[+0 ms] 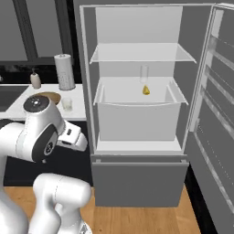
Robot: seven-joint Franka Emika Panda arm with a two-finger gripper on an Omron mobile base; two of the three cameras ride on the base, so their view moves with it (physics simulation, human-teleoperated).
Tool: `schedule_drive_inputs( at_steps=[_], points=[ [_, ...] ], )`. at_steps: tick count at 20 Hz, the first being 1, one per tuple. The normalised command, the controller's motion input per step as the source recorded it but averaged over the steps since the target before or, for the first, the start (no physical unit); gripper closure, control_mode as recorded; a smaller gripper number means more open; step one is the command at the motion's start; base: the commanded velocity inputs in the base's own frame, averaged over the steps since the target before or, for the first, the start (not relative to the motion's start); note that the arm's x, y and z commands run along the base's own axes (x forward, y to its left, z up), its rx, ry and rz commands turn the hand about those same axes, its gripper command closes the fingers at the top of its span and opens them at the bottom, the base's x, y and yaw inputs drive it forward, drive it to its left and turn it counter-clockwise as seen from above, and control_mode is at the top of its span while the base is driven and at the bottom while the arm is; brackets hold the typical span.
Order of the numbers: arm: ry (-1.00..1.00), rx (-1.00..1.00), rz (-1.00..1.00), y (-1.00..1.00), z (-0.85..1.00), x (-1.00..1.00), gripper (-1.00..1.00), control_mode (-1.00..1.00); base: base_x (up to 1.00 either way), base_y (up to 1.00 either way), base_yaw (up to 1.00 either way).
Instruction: Grab a lemon wedge from the fridge and one ice cube from the ice bowl, and put them in the glass of lemonade.
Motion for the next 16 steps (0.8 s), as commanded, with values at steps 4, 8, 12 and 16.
schedule_drive_inputs(
  at_steps=[4, 8, 12, 16],
  points=[
    [0.0, 0.0, 0.0, 0.0, 0.0, 0.0, -1.0, 1.0, 0.0, -0.77, 0.02],
    [0.0, 0.0, 0.0, 0.0, 0.0, 0.0, -1.0, 1.0, 0.0, -0.76, 0.05],
    [0.0, 0.0, 0.0, 0.0, 0.0, 0.0, -1.0, 1.0, 0.0, -0.46, 0.07],
    [0.0, 0.0, 0.0, 0.0, 0.0, 0.0, -1.0, 1.0, 0.14, -0.13, 0.13]
  ],
)
